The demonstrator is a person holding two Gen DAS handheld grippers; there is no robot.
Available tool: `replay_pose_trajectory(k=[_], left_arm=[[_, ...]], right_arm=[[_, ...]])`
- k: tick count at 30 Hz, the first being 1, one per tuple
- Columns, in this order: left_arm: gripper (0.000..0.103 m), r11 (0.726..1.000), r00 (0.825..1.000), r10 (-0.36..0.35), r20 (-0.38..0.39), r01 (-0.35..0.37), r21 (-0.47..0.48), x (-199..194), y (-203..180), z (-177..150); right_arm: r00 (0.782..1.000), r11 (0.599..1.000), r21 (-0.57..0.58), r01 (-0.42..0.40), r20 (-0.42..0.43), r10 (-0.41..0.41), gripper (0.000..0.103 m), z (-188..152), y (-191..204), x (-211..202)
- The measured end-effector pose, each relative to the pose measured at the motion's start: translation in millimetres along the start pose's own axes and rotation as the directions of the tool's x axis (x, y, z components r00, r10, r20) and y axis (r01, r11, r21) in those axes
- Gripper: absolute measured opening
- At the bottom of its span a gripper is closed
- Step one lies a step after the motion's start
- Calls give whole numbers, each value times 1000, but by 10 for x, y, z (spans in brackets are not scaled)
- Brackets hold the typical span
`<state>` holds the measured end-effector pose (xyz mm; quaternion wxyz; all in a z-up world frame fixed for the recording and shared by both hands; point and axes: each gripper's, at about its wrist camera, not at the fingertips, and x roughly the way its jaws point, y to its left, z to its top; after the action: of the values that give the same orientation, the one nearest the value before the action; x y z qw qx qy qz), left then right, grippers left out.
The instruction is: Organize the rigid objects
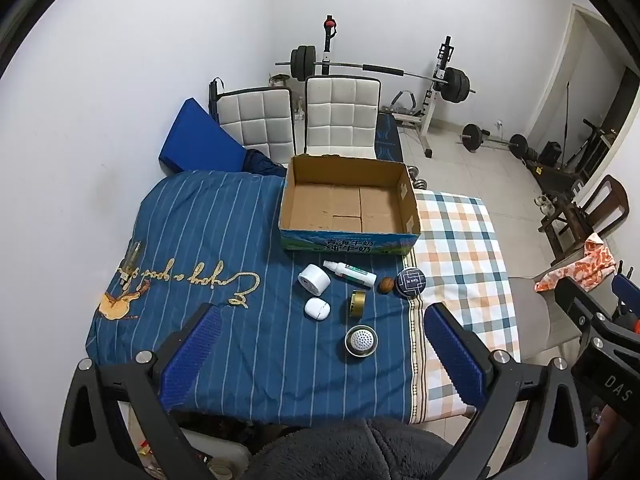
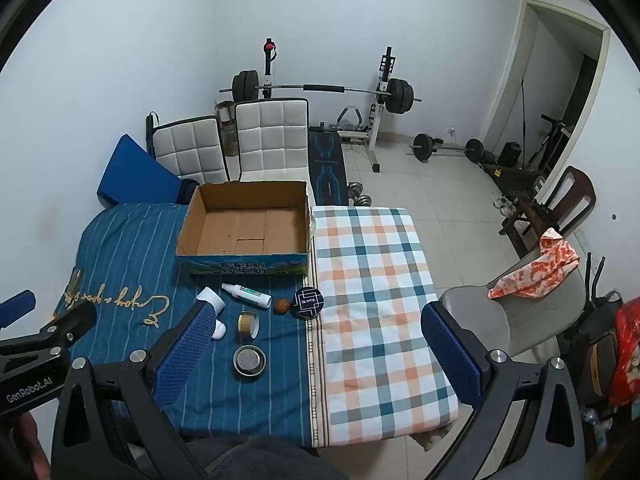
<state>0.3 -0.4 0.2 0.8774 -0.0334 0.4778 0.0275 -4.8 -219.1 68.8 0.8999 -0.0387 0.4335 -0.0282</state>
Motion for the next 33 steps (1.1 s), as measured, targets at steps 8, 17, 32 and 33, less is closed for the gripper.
replay_pose_trajectory(k=[8,17,32,33], left_arm=[[103,1000,1000,1,13,-1,2,-9,-5,-5],[103,1000,1000,-3,16,3,-1,-42,-68,-37],[103,1000,999,6,34,-6,-14,-120,110,-107],[103,1000,999,7,35,-7,-15,-129,111,-107]], right_arm=[[1000,1000,4,-13,-3,13,103,6,17,-13],[1000,1000,15,-25,1,25,103,-15,25,-40],[999,999,2,-47,8,47,103,-134,98,-130],[999,999,-2,-48,7,48,103,-130,111,-133]])
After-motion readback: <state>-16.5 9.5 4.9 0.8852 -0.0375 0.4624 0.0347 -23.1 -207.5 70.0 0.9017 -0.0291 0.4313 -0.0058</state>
